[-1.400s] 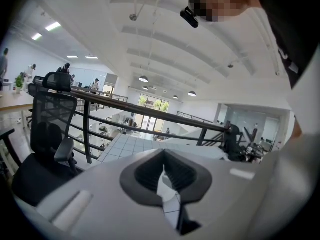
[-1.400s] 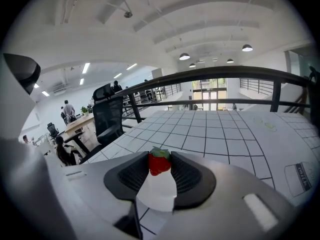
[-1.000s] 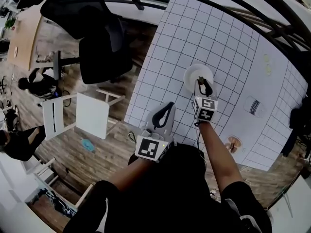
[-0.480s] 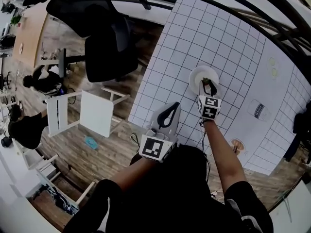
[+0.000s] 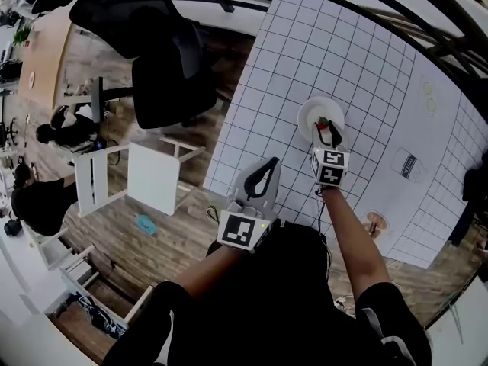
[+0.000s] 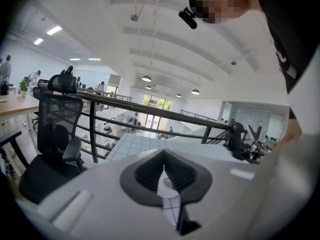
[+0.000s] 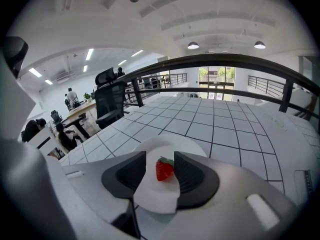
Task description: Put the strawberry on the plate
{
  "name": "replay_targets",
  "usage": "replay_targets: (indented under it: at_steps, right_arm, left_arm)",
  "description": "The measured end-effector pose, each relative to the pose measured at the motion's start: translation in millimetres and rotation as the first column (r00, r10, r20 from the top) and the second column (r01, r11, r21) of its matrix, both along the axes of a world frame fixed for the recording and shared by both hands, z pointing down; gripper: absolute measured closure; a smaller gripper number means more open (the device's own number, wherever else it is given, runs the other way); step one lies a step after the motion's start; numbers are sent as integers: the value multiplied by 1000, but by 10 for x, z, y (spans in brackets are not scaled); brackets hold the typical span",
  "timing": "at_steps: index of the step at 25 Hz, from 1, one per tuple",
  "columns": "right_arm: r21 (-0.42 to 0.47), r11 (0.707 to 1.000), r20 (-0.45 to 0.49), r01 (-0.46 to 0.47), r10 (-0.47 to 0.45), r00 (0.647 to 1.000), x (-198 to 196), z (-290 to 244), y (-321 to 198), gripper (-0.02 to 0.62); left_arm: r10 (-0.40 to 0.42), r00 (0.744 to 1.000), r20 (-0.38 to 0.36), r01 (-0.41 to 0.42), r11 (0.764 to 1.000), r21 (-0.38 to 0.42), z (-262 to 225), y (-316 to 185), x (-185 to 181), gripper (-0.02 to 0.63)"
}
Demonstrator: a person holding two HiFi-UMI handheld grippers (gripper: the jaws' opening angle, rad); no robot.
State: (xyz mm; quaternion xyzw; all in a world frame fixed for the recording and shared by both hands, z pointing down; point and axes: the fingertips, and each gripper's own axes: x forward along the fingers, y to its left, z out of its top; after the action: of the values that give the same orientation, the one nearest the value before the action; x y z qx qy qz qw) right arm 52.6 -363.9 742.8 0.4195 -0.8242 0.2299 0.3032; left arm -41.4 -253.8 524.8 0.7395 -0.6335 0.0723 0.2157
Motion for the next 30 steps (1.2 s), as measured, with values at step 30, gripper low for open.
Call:
replay_targets:
  at_steps: [30]
  right_arm:
    - [164,977,225,-136,97,970,132,-1818,964,430]
  left_arm:
    - [148,989,-22,-141,973,180,-717,458,211,598]
